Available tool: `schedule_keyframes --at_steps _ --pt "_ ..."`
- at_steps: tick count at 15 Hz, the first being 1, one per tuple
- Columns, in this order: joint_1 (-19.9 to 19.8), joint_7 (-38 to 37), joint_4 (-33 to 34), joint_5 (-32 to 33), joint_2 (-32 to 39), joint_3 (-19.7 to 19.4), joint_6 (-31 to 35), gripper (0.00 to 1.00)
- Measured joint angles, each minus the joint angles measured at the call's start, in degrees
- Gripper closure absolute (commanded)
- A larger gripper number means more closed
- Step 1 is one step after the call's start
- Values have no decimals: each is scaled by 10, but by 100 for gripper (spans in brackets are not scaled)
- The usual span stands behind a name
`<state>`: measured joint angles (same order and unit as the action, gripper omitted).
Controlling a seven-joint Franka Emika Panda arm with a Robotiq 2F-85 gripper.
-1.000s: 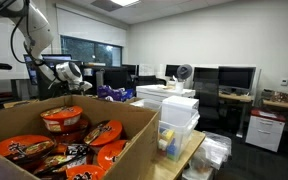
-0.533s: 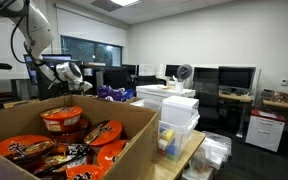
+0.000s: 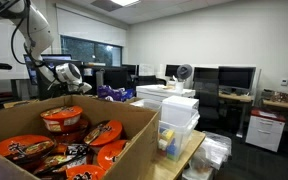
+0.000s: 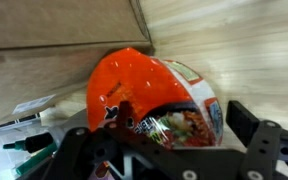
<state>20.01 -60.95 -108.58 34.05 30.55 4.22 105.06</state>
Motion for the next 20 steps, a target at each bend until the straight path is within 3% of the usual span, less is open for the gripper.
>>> schedule_keyframes --at_steps 4,8,16,20 --pt "5 0 4 3 1 0 -18 47" --pt "13 0 10 4 2 0 -32 53" --pt "20 0 30 4 3 2 -59 94" --pt "20 1 38 4 -1 4 -64 99"
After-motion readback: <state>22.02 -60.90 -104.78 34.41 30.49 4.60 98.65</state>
